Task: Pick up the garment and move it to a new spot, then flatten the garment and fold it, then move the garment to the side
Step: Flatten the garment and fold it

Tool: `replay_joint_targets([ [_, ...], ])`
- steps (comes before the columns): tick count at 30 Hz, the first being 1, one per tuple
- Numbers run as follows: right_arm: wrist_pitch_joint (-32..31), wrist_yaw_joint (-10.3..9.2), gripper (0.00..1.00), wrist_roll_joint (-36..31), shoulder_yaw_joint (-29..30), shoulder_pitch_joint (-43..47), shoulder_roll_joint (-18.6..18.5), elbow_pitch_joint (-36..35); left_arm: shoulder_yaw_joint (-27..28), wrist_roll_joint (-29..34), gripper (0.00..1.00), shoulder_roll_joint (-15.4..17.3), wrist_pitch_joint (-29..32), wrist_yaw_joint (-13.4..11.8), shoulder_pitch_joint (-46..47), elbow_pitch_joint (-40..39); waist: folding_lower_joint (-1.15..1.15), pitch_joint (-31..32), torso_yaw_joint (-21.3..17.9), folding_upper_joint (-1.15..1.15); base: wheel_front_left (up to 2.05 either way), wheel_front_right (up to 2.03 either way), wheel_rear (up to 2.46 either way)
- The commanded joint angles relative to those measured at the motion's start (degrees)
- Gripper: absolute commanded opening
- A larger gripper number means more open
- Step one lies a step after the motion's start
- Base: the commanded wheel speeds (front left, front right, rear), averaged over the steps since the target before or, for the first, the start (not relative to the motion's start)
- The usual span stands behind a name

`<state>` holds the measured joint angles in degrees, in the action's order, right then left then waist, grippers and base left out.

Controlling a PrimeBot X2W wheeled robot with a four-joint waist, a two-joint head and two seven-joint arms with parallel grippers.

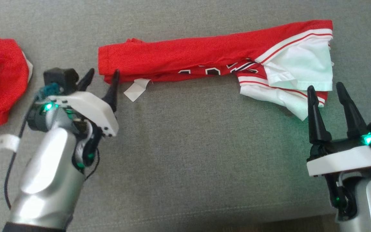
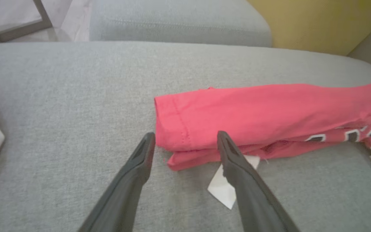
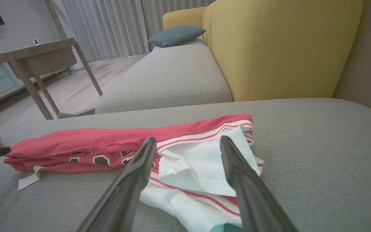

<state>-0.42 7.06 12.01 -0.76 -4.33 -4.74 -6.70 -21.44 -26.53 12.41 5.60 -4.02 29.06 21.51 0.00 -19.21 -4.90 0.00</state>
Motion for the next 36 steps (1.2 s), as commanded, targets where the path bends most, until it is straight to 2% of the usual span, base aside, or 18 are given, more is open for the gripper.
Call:
replay_joint_targets([
  [1, 0.7, 0.43, 1.00, 0.1, -1.1, -1.2, -0.3, -1.7, 2.5, -0.4, 1.00, 1.5, 0.5, 0.1, 2.9, -0.6, 0.00, -0.4, -0.3, 0.00, 0.00, 0.00, 0.00],
  [9, 1.2, 0.43, 1.00, 0.2, -0.9, -1.7, -0.1, -1.1, 2.7, -2.4, 1.00, 1.6, 2.4, 1.8, 5.4, 3.4, 0.00, -1.2, -0.7, 0.00, 0.00, 0.00, 0.00],
  [10, 1.3, 0.43, 1.00, 0.2, -1.0, -1.8, -0.1, -1.1, 2.7, -2.7, 0.89, 1.5, 2.7, 2.0, 5.5, 3.7, 0.00, -1.3, -0.7, 0.00, 0.00, 0.00, 0.00],
  [11, 1.3, 0.43, 1.00, 0.2, -1.1, -1.9, -0.1, -1.1, 2.6, -2.9, 0.69, 1.5, 2.8, 2.1, 5.7, 4.0, 0.00, -1.4, -0.7, 0.00, 0.00, 0.00, 0.00],
  [13, 1.4, 0.43, 1.00, 0.2, -1.3, -2.2, 0.0, -1.0, 2.5, -2.6, 0.11, 1.7, 2.2, 2.3, 6.1, 4.2, 0.00, -1.6, -0.8, 0.00, 0.00, 0.00, 0.00],
  [14, 1.4, 0.43, 1.00, 0.2, -1.3, -2.2, 0.0, -0.9, 2.3, -2.3, 0.00, 1.8, 1.8, 2.4, 6.3, 4.2, 0.00, -1.7, -0.8, 0.00, 0.00, 0.00, 0.00],
  [23, 0.7, 0.43, 1.00, 0.5, -0.1, -2.5, -1.0, 0.9, 1.3, -0.3, 0.00, 2.7, -1.0, 1.8, 6.9, 3.3, 0.00, -1.9, -0.7, 0.00, 0.00, 0.00, 0.00],
  [36, -9.4, 0.43, 1.00, 5.2, 3.8, -8.2, -7.6, 10.8, 0.2, 0.7, 0.00, 3.1, -2.0, 0.9, 7.0, -0.3, 0.00, -3.4, 0.6, 0.00, 0.00, 0.00, 0.00],
])
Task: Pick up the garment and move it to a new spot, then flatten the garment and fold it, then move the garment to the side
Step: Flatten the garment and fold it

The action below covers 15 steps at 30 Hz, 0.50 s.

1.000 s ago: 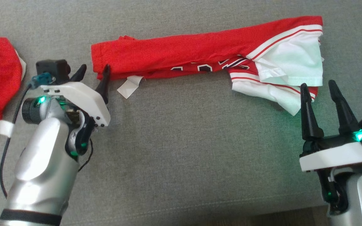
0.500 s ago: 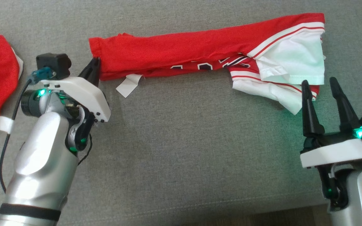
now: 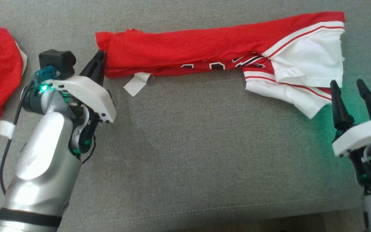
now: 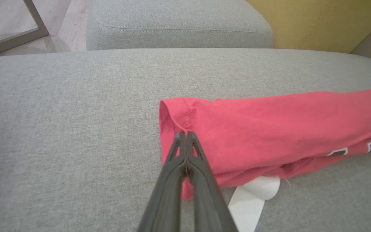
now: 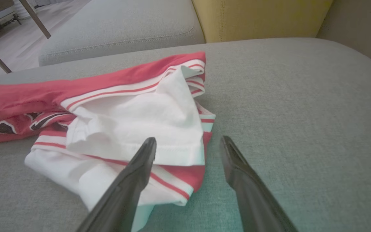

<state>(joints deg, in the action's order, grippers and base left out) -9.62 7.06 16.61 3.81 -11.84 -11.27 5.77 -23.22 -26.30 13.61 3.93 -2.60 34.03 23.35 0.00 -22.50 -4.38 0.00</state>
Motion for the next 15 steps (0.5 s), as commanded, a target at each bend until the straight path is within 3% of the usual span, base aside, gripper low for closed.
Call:
replay_joint_targets([
  [1, -1.0, 0.43, 1.00, 1.0, -0.6, -1.2, -1.4, -0.9, 1.9, 0.5, 0.00, 1.8, -0.4, -0.5, 2.0, -2.3, 0.00, -0.3, 0.2, 0.00, 0.00, 0.00, 0.00],
  [11, -6.2, 0.43, 0.98, 7.6, -2.3, -5.7, -3.3, 4.5, 1.4, 0.4, 0.00, 1.9, -1.0, -0.8, 2.0, -2.6, 0.00, -1.3, 0.4, 0.00, 0.00, 0.00, 0.00],
  [12, -6.5, 0.43, 0.67, 8.3, -2.8, -6.0, -3.7, 4.8, 1.3, 0.4, 0.00, 2.0, -1.1, -0.8, 2.0, -2.6, 0.00, -1.4, 0.4, 0.00, 0.00, 0.00, 0.00],
  [13, -6.4, 0.43, 0.21, 9.2, -3.2, -6.3, -4.0, 4.9, 1.3, 0.4, 0.00, 2.0, -1.1, -0.8, 2.0, -2.6, 0.00, -1.5, 0.5, 0.00, 0.00, 0.00, 0.00],
  [14, -6.1, 0.43, 0.00, 9.7, -3.5, -6.5, -4.3, 5.0, 1.3, 0.4, 0.00, 2.0, -1.3, -0.8, 2.0, -2.6, 0.00, -1.5, 0.5, 0.00, 0.00, 0.00, 0.00],
  [15, -6.3, 0.43, 0.00, 10.3, -3.9, -6.6, -4.5, 5.2, 1.3, 0.5, 0.00, 2.1, -1.6, -0.8, 2.0, -2.7, 0.00, -1.5, 0.5, 0.00, 0.00, 0.00, 0.00],
])
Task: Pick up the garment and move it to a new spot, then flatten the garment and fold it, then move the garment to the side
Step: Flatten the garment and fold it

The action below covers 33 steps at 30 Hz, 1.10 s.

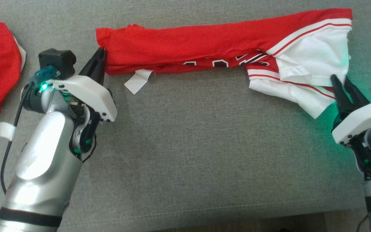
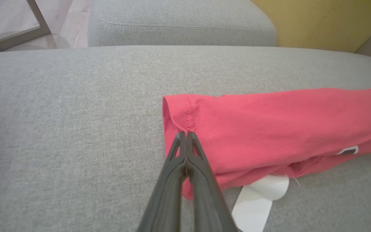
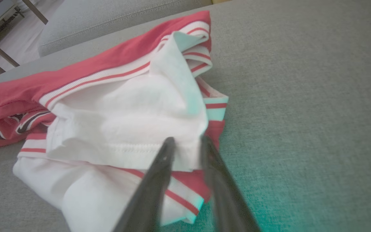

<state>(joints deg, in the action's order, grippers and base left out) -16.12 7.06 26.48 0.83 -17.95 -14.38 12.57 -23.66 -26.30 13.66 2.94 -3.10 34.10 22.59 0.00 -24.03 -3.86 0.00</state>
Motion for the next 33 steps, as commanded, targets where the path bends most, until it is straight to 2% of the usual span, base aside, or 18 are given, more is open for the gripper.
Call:
replay_joint_targets([
  [1, 0.4, 0.43, 0.00, 1.0, -1.2, -0.5, -1.7, -1.6, 1.8, 0.5, 0.00, 2.1, -1.0, -0.4, 1.9, -2.0, 0.00, 0.1, 0.1, 0.00, 0.00, 0.00, 0.00],
  [8, 5.2, 0.43, 0.00, 2.9, -0.7, -0.5, -3.3, -5.1, 2.8, 0.9, 0.00, 2.7, -5.5, -1.3, 1.1, -4.6, 0.00, 1.5, 0.1, 0.00, 0.00, 0.00, 0.00],
  [13, 10.3, 0.43, 0.00, 1.5, 3.0, -1.0, -4.6, -12.3, 3.5, 1.9, 0.00, 3.9, -8.1, -2.3, 1.0, -9.6, 0.00, 3.6, 0.3, 0.00, 0.00, 0.00, 0.00],
  [18, 12.6, 0.43, 0.00, -0.3, 6.4, -1.9, -5.5, -18.8, 4.0, 3.3, 0.00, 5.1, -9.2, -3.3, 1.4, -15.5, 0.00, 5.8, 0.6, 0.00, 0.00, 0.00, 0.00],
  [28, 9.8, 0.43, 0.00, -3.8, 14.4, -9.0, -9.1, -35.5, 6.1, 6.6, 0.00, 9.9, -4.8, -5.6, 6.5, -34.0, 0.00, 12.9, 1.7, 0.00, 0.00, 0.00, 0.00],
  [33, 6.2, 0.43, 0.00, -4.0, 16.0, -13.9, -10.8, -39.7, 6.5, 7.4, 0.00, 11.5, -0.6, -5.7, 10.4, -40.4, 0.00, 16.2, 1.9, 0.00, 0.00, 0.00, 0.00],
])
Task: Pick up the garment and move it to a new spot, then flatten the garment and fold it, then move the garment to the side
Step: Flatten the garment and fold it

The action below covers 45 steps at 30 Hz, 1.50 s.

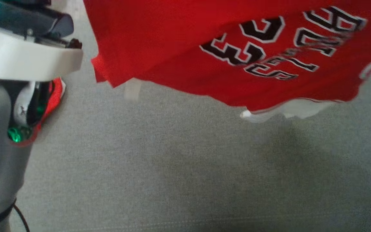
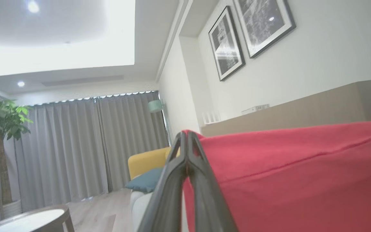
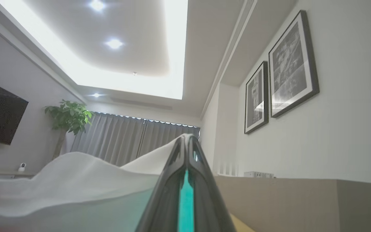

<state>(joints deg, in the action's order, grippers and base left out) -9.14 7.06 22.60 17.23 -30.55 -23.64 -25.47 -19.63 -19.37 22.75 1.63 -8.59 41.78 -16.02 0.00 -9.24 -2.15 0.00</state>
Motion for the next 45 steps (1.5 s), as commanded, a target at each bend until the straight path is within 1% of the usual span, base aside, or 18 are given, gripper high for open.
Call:
replay_joint_targets([
  [1, -1.4, 0.43, 0.00, -0.1, -0.2, -2.2, -1.8, -1.8, 2.5, 0.4, 0.00, 2.6, 1.6, -0.2, 3.4, -2.4, 0.00, 2.0, 0.2, 0.00, 0.00, 0.00, 0.00],
  [6, -3.9, 0.43, 0.00, 1.3, -1.2, -5.6, -2.7, -0.5, 2.3, -0.4, 0.00, 3.0, 4.7, 0.3, 6.0, -2.8, 0.00, 3.4, 0.0, 0.00, 0.00, 0.00, 0.00],
  [9, -4.5, 0.43, 0.00, 3.0, -2.7, -8.1, -3.1, 3.4, 1.6, -2.0, 0.00, 2.0, 5.7, 1.2, 7.8, -0.4, 0.00, 2.8, 0.0, 0.00, 0.00, 0.00, 0.00],
  [12, -4.1, 0.43, 0.00, 4.5, -4.8, -10.8, -3.3, 7.6, 0.9, -3.2, 0.00, 1.0, 5.9, 2.1, 9.8, 3.2, 0.00, 1.2, 0.0, 0.00, 0.00, 0.00, 0.00],
  [16, -2.5, 0.43, 0.00, 6.4, -9.0, -16.2, -3.4, 15.2, 0.1, -4.8, 0.00, -1.3, 5.1, 3.6, 13.8, 10.8, 0.00, -1.7, 0.0, 0.00, 0.00, 0.00, 0.00],
  [19, -0.2, 0.43, 0.00, 7.2, -13.3, -22.2, -3.1, 22.4, -0.2, -4.9, 0.00, -3.2, 2.5, 4.8, 18.7, 18.5, 0.00, -4.1, 0.0, 0.00, 0.00, 0.00, 0.00],
  [23, 5.7, 0.43, 0.00, 7.7, -19.2, -31.6, -1.5, 33.9, -0.5, -4.0, 0.00, -5.8, -3.6, 6.2, 25.5, 31.5, 0.00, -5.5, 0.0, 0.00, 0.00, 0.00, 0.00],
  [24, 5.7, 0.43, 0.00, 7.7, -19.2, -31.6, -1.5, 33.9, -0.5, -4.0, 0.00, -5.8, -3.6, 6.2, 25.5, 31.5, 0.00, -5.5, 0.0, 0.00, 0.00, 0.00, 0.00],
  [25, 7.6, 0.43, 0.00, 7.6, -20.8, -33.8, -1.1, 36.7, -0.4, -3.7, 0.00, -6.3, -5.5, 6.4, 27.3, 34.7, 0.00, -5.6, 0.0, 0.00, 0.00, 0.00, 0.00],
  [28, 12.6, 0.43, 0.00, 8.3, -24.9, -40.3, 1.2, 44.8, 0.1, -3.0, 0.00, -7.8, -10.7, 6.8, 32.5, 43.4, 0.00, -6.5, -0.3, 0.00, 0.00, 0.00, 0.00],
  [31, 15.3, 0.43, 0.00, 9.1, -29.7, -44.7, 3.6, 52.3, 0.0, -2.9, 0.00, -9.2, -13.7, 7.6, 35.8, 51.4, 0.00, -8.5, -0.8, 0.00, 0.00, 0.00, 0.00],
  [34, 17.0, 0.43, 0.00, 10.3, -34.4, -45.6, 5.9, 59.7, 0.3, -4.1, 0.00, -11.1, -15.2, 8.4, 35.3, 59.0, 0.00, -10.0, -1.2, 0.00, 0.00, 0.00, 0.00],
  [38, 18.7, 0.43, 0.00, 12.5, -40.1, -43.7, 8.8, 68.2, 1.5, -6.8, 0.00, -13.6, -15.9, 9.6, 31.6, 69.2, 0.00, -12.3, -1.7, 0.00, 0.00, 0.00, 0.00],
  [41, 19.7, 0.43, 0.00, 14.6, -43.7, -41.1, 10.6, 73.1, 2.5, -8.8, 0.00, -15.5, -16.2, 10.7, 28.7, 75.5, 0.00, -14.1, -1.9, 0.00, 0.00, 0.00, 0.00],
  [45, 20.9, 0.43, 0.00, 18.6, -46.7, -36.9, 12.0, 77.7, 3.5, -10.9, 0.00, -17.4, -16.5, 12.0, 25.6, 81.3, 0.00, -15.8, -1.8, 0.00, 0.00, 0.00, 0.00],
])
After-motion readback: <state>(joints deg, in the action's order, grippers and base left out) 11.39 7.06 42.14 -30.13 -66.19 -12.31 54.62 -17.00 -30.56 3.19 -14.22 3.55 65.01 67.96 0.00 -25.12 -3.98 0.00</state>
